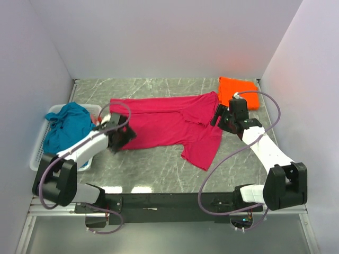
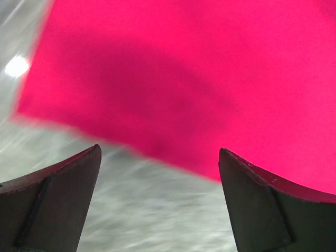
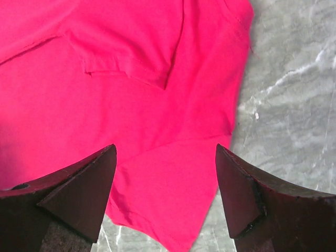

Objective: Fold and stack the t-shirts
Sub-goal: Fold the tshirt

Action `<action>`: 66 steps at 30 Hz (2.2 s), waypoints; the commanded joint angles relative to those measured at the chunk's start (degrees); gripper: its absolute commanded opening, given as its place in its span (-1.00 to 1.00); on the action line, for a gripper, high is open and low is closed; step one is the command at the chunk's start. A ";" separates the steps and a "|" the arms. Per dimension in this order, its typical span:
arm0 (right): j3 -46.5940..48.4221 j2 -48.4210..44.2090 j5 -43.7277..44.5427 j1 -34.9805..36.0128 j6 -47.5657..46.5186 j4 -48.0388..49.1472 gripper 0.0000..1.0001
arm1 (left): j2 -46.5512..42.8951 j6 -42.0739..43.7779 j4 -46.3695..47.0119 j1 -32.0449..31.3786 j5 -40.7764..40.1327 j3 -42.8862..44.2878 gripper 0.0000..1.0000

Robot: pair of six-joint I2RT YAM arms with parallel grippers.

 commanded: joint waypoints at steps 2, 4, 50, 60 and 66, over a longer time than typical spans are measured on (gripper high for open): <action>-1.14 -2.83 0.41 -0.09 -0.24 3.27 0.64 | -7.08 -8.88 0.89 0.34 -2.19 -9.40 0.96; -1.14 -2.13 -0.30 -0.01 -0.77 3.54 0.64 | -6.65 -9.94 0.10 0.34 -4.39 -9.77 0.97; -10.10 1.65 4.00 35.66 7.31 -16.94 0.46 | 1.70 -16.27 -3.15 6.85 -11.17 -5.38 -0.99; -7.82 10.71 9.89 36.82 8.02 -17.90 0.30 | 3.11 -15.83 -3.59 6.76 -10.91 -4.59 -0.99; -5.10 5.10 8.58 37.35 6.70 -22.47 0.30 | 2.06 -16.18 -3.94 6.85 -11.26 -4.76 -0.99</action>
